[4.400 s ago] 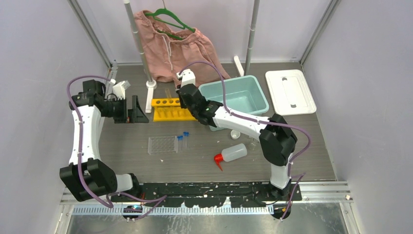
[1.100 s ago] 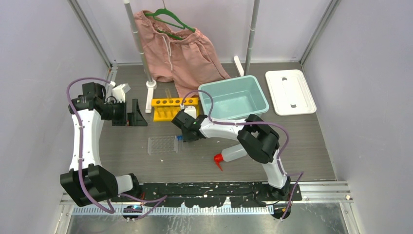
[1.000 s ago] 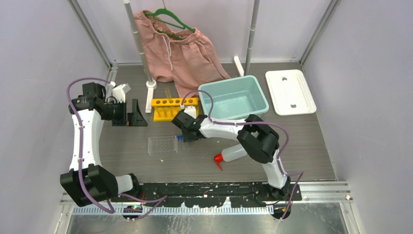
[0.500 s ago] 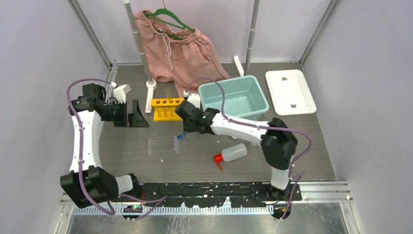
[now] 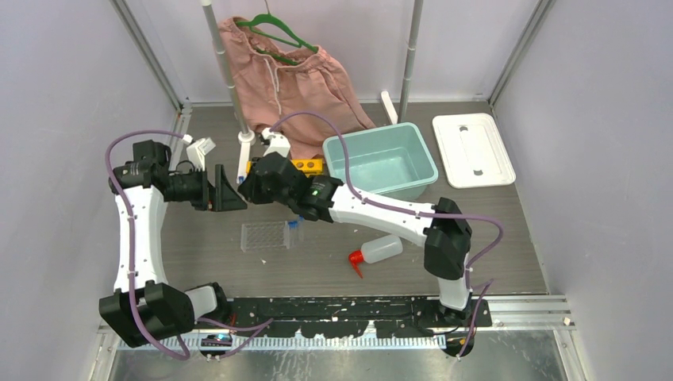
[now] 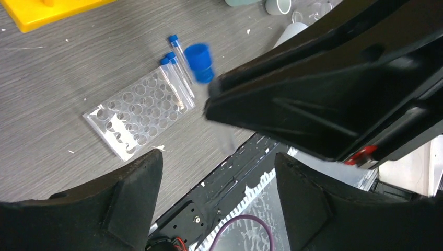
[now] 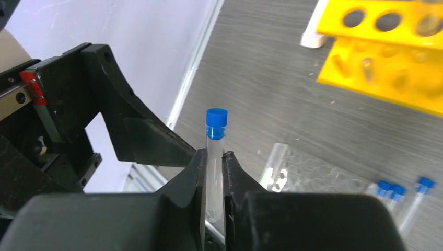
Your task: Organize the chemistry lab equipment
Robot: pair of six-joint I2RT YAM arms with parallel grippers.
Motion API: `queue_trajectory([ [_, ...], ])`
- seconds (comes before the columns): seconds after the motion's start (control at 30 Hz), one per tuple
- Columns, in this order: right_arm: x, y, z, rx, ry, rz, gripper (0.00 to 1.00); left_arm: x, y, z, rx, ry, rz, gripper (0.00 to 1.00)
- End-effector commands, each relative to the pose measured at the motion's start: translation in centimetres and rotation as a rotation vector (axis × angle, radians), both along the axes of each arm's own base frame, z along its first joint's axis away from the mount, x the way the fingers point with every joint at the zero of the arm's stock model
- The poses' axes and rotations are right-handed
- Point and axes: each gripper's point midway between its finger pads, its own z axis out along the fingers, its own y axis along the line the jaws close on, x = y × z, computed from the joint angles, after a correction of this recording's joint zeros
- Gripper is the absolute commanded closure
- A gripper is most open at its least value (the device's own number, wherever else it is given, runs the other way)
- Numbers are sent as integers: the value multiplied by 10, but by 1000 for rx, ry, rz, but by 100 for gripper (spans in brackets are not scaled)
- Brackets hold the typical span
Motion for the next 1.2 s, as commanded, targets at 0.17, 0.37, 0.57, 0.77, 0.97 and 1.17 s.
queue_trajectory([
  [0.17,-8,32,56,261,12,44,99,-6,-8,6,-54,-18,-41,40],
  [0.37,-14,34,60,302,38,68,99,-3,-8,5,-62,-10,-42,59],
  [0.57,-14,35,62,308,48,73,88,-3,-5,4,-31,-31,-50,88],
  [0.77,7,26,56,302,163,82,49,-10,-4,1,28,-120,-92,100],
  [0.97,-4,30,55,216,199,219,49,-14,-4,6,79,-259,-125,100],
  [1.17,-16,32,58,185,214,302,54,-15,-2,4,95,-257,-129,100],
])
